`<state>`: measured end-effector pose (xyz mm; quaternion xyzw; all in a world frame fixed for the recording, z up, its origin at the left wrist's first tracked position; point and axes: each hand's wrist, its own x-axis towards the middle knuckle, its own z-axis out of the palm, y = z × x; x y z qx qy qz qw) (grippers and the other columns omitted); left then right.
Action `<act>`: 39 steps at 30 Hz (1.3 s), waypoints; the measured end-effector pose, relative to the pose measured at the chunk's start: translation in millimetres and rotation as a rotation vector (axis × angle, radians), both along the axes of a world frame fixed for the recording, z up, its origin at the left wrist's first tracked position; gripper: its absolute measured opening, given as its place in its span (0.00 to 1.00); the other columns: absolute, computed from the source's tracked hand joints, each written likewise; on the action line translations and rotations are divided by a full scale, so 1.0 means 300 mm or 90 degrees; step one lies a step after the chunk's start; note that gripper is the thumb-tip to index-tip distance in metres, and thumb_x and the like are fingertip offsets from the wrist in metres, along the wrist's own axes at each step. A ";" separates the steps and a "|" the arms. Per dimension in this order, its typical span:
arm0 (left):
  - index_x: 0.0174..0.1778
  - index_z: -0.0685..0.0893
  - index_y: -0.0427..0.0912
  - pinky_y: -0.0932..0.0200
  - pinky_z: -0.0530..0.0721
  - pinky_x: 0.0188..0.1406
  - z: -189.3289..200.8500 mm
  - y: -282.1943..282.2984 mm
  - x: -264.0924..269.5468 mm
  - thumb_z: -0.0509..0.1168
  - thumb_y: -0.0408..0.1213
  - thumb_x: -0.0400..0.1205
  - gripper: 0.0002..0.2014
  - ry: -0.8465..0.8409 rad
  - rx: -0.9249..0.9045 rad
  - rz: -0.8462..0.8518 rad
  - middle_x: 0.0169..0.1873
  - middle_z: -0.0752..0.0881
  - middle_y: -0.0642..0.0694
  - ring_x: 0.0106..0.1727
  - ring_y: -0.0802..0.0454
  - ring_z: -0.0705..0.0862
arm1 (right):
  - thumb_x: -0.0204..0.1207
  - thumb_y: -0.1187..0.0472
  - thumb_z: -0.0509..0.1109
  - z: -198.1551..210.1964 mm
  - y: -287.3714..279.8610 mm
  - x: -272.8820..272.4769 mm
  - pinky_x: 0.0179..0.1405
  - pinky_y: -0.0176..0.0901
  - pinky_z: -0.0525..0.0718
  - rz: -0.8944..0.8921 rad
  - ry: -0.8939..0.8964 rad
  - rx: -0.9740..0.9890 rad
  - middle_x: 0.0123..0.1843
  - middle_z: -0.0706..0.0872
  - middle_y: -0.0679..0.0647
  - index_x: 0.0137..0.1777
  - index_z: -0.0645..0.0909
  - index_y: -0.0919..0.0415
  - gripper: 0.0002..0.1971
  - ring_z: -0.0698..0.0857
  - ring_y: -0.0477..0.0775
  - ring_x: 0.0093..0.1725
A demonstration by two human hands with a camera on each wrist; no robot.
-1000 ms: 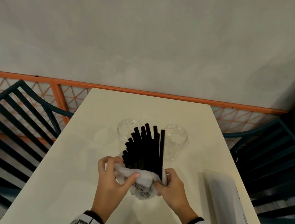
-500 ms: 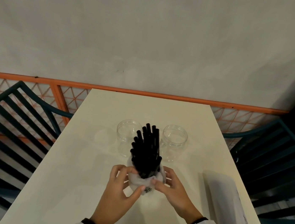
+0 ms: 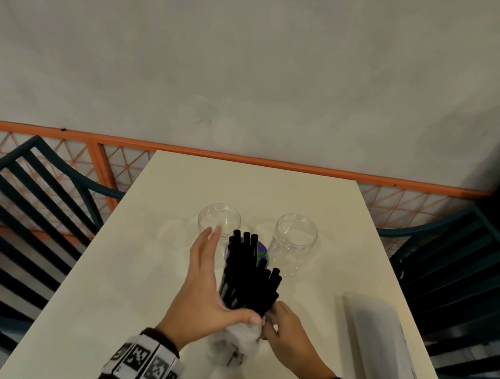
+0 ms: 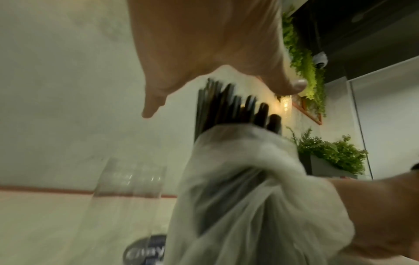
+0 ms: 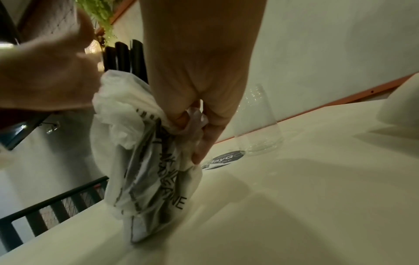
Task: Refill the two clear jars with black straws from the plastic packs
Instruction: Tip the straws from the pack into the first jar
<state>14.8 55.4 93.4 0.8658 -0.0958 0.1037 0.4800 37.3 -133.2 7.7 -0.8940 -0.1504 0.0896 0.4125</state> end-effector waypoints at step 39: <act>0.70 0.73 0.54 0.46 0.64 0.75 -0.010 -0.134 0.175 0.51 0.44 0.81 0.21 -0.169 0.398 -0.115 0.73 0.74 0.40 0.75 0.42 0.70 | 0.79 0.60 0.65 -0.043 -0.027 0.051 0.54 0.36 0.77 -0.027 0.085 0.059 0.52 0.80 0.41 0.61 0.75 0.43 0.13 0.80 0.48 0.54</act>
